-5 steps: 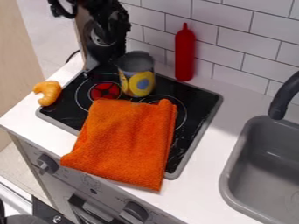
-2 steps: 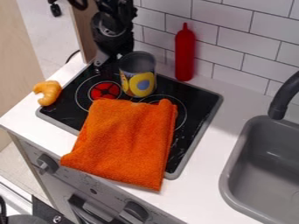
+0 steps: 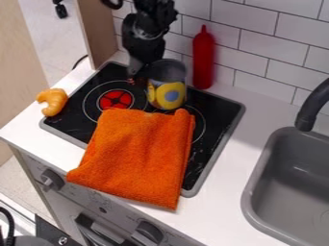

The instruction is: Put the can in the right top side of the right burner

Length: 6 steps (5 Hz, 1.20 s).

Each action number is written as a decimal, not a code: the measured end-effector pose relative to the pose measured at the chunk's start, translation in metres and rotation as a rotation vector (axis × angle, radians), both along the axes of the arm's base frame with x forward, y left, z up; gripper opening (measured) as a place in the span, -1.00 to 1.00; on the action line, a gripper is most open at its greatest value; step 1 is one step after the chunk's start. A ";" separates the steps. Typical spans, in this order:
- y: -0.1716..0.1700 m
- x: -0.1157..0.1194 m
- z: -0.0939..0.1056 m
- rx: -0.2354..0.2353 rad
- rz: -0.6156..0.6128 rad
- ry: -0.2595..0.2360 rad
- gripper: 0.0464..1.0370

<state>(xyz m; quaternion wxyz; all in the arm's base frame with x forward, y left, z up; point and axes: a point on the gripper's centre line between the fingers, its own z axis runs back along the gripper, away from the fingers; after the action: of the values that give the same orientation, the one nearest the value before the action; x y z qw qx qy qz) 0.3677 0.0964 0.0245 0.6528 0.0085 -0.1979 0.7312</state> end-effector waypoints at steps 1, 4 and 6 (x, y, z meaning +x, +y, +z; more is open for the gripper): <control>-0.017 -0.002 -0.001 -0.029 0.057 0.018 0.92; -0.066 -0.001 -0.002 -0.036 0.106 0.001 0.92; -0.092 0.000 -0.002 -0.054 0.110 -0.022 0.92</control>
<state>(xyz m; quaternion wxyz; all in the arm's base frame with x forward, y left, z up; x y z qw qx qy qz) 0.3681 0.0042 0.0228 0.6093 -0.0064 -0.1847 0.7711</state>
